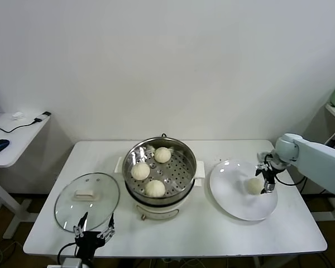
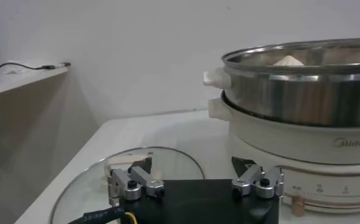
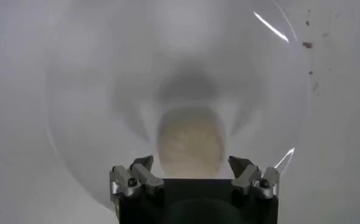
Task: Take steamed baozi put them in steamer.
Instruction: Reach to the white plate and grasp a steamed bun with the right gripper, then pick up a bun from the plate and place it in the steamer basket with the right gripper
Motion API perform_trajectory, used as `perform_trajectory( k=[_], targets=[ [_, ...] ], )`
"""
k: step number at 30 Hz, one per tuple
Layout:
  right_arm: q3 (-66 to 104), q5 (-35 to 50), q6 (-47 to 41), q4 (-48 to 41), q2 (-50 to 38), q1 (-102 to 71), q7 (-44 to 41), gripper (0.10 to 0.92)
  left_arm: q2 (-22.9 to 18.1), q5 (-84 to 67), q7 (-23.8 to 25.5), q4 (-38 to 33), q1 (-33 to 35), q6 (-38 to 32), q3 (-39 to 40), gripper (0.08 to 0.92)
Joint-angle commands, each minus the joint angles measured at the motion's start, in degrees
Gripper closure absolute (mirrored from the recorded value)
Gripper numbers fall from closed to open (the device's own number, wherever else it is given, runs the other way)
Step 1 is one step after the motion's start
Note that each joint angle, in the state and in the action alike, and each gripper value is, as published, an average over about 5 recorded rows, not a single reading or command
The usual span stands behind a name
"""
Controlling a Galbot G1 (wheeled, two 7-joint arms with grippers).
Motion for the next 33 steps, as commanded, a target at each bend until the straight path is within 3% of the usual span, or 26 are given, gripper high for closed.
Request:
perform_trajectory(
  k=[1,5,11,19,27,33],
  targets=[
    [2.0,-0.6,-0.6,-1.4,0.5,-2.3,0.9,0.203,0.1,0.1,0.0,-0.1,0.0,0.0,0.0,0.177],
    [1.5,0.3,-0.6,-0.5,0.4,-1.9,1.0,0.227,0.1,0.1,-0.1,0.0,0.1,-0.1,0.1,0.177],
    [1.0,0.6,-0.4,1.0,-0.4,-1.3,0.5,0.33,0.0,0.1,-0.1,-0.4,0.2,-0.1,0.1,0.177],
    [-3.8,4.7,-0.1,6.6,-3.0,9.5,-0.3,0.365,-0.1,0.6,-0.1,-1.3,0.9,-0.3,0.3,0.177],
    [-27.9,29.5,-3.4,21.3,1.0,42.5,2.1,0.372,-0.3,1.3,0.0,-2.0,0.9,-0.2,1.0,0.177],
    [-32.9,48.2,-8.6,32.9,10.2,57.2,6.6,0.369,0.0,1.4,0.0,-2.7,0.5,-0.4,1.3,0.177]
  ],
)
